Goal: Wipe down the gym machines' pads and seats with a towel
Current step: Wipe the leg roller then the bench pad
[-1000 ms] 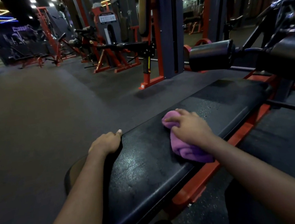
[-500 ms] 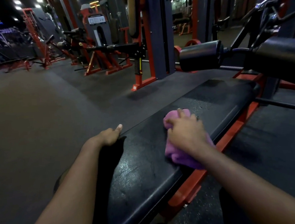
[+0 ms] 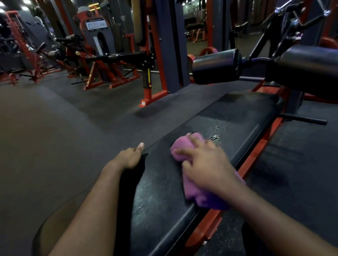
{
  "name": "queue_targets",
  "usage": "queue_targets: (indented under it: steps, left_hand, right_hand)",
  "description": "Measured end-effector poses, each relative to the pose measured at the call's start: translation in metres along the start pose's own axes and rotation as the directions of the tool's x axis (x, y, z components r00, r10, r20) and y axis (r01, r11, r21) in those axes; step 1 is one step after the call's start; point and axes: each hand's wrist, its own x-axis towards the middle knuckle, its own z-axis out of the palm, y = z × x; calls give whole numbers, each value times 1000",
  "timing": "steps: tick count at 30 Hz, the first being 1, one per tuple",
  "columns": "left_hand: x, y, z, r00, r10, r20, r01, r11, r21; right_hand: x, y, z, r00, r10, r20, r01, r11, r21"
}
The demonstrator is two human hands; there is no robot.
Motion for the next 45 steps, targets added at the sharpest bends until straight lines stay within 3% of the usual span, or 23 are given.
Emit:
queue_targets:
  steps: [1,3,8,11,13,14,19,20,22,25,32,36,39,45]
  left_hand:
    - [2,3,1,1000,-6,2,6,1000,0]
    - [6,12,3,1000,-12,9,12,1000,6]
    - [16,18,6,1000,-31,-1,31,999,31]
    - [25,21,10,1000,-31,-4,31,999,36]
    - [31,28,11,1000,-24,-2,24,999,37]
    - [33,33,11,1000,-24,0,24,999,33]
    - [42,49,14,1000,-29,0,29,999,20]
    - [44,51,15,999,-35,0,35,999,15]
    - [50,58,17,999,-38,6,38,999,5]
    - [57,64,20,999,-42,0,42,999,-8]
    - [60,57,28,996,-54,-78,55,998,17]
    - [64,57,29,995,-52,-80,53,998,15]
    - [66,57,30,995,-55,-81,57,998,27]
    - [63,58,30,994,-64,-92,66,997,26]
  right_hand:
    - [-8,1,2,998,-69,-1,69,996,50]
    - [1,23,-4,997,-71,11,69,989,127]
    - [48,59,-8,977,214,-10,-213,975,59]
    - [28,42,-2,1000,18,20,-18,1000,5]
    - [12,48,-4,986,-162,31,158,981,111]
    - [14,58,-6,983,-182,33,175,972,155]
    - [58,97,-15,990,141,10,-141,980,139]
    - [58,91,-13,992,121,27,-122,989,84]
    - [43,82,-10,997,-56,56,54,998,32]
    - [19,93,-11,970,-241,43,230,957,179]
    - [109,116,-16,988,2,157,1,1000,-18]
    - [70,109,-14,961,-181,208,190,981,-25]
    - [66,118,-22,954,-199,225,195,980,39]
    - [193,114,5,978,58,200,-49,998,-51]
